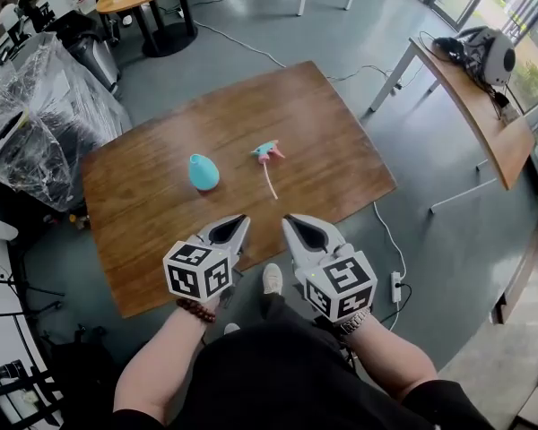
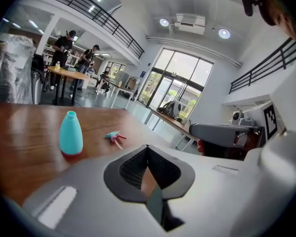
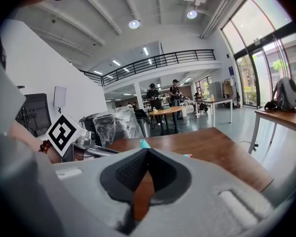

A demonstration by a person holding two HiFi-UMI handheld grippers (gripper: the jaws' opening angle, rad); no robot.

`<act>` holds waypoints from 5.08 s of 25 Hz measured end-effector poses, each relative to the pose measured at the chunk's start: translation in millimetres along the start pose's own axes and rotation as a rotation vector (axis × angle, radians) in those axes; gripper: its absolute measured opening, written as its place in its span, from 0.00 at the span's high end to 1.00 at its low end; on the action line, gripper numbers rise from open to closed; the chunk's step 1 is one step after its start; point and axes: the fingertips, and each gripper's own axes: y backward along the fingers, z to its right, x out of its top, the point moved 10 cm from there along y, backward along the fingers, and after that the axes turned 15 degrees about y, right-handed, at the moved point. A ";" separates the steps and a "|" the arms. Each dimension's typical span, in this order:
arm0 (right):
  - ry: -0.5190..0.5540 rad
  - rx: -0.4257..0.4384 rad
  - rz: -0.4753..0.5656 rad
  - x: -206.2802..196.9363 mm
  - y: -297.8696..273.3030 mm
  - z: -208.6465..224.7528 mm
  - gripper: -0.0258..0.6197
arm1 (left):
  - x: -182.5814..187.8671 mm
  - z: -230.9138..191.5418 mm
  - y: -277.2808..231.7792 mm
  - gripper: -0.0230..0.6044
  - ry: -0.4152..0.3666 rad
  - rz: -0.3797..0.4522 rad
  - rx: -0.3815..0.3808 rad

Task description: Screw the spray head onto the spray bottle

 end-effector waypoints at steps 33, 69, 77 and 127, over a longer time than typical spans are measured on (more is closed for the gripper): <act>0.021 0.035 -0.124 -10.3 -61.9 103.9 0.97 | 26.6 -75.2 -155.1 0.70 0.432 -0.120 0.133; 0.210 0.156 -0.425 -60.8 -183.8 158.1 0.83 | 43.7 -97.2 -186.1 0.66 0.384 -0.144 0.221; 0.256 0.202 -0.540 -91.9 -226.7 163.7 0.80 | 48.4 -89.7 -170.6 0.66 0.382 -0.144 0.178; 0.473 0.226 -0.215 -51.8 -176.7 132.9 0.91 | 81.3 -70.7 -97.0 0.60 0.321 0.012 0.030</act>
